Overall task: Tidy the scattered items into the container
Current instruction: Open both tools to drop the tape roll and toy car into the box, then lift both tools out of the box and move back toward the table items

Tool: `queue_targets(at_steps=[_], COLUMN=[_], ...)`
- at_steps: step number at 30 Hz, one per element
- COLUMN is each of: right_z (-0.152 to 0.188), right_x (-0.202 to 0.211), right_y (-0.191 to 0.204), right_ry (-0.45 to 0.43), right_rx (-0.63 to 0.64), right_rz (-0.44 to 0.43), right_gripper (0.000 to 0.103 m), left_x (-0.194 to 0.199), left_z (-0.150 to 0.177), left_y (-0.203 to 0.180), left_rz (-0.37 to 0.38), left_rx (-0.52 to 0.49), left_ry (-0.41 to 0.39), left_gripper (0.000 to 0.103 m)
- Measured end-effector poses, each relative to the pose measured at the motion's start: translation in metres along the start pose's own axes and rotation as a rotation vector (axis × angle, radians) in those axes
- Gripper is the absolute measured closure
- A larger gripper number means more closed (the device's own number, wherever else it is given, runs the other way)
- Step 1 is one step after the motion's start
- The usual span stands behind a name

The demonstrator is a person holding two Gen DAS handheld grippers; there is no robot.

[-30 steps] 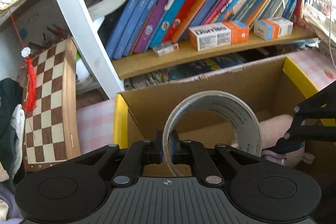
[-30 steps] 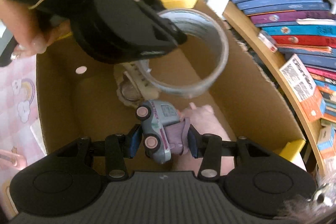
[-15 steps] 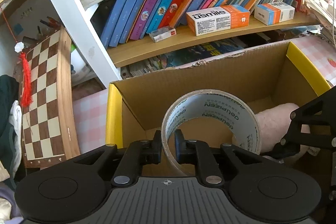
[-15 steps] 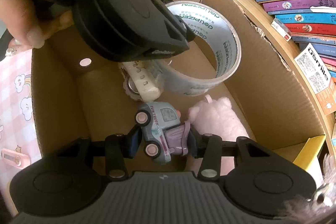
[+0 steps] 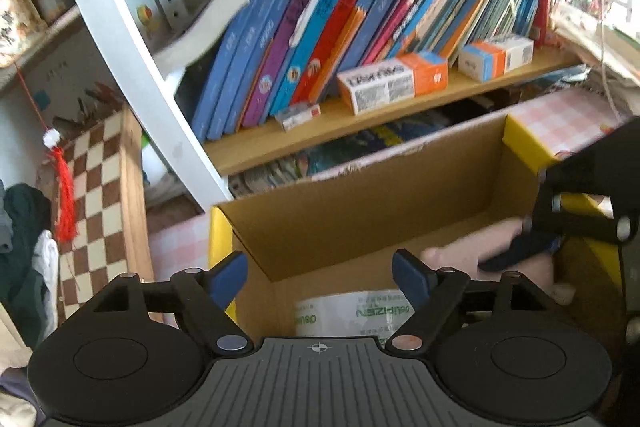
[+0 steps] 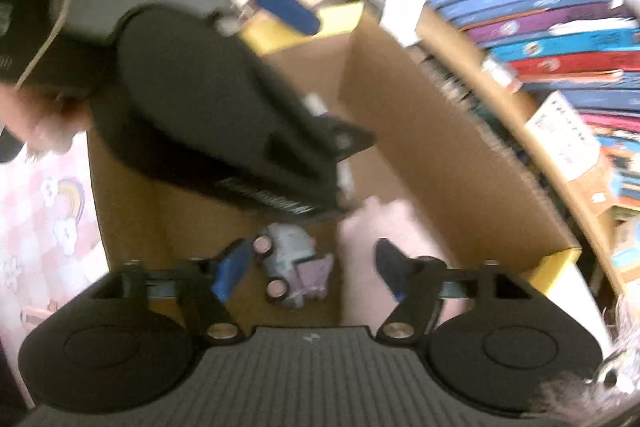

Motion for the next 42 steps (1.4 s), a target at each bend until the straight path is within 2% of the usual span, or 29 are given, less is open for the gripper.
queue_targets(at_steps=[11, 20, 32, 42], right_z=[0.012, 0.037, 0.086, 0.140], right_x=[0.040, 0.076, 0.119, 0.134], right_y=[-0.005, 0.006, 0.020, 0.058], right_ry=[-0.092, -0.186, -0.279, -0.330], right_rx=[-0.117, -0.191, -0.411, -0.637], right_rz=[0.034, 0.130, 0.262, 0.348], right_gripper=[0.021, 0.022, 0.022, 0.014], left_x=[0.061, 0.104, 0.142, 0.161], left_z=[0.012, 0.041, 0.098, 0.156], left_y=[0.013, 0.026, 0.055, 0.064], left_rz=[0.017, 0.008, -0.026, -0.054], left_rx=[0.074, 0.130, 0.226, 0.298], left_ry=[-0.126, -0.202, -0.232, -0.235], left_gripper=[0.015, 0.014, 0.014, 0.014])
Point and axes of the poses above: each gripper's, at about its wrist camera, not at the fingertips, and x roughly against the way its jaws point, y to its left, z to its underside, the point moved 3 cm from there along -x, roughly the way its jaws point, and after that the axes turned 9 degrees about y, right-handed, at the moved point
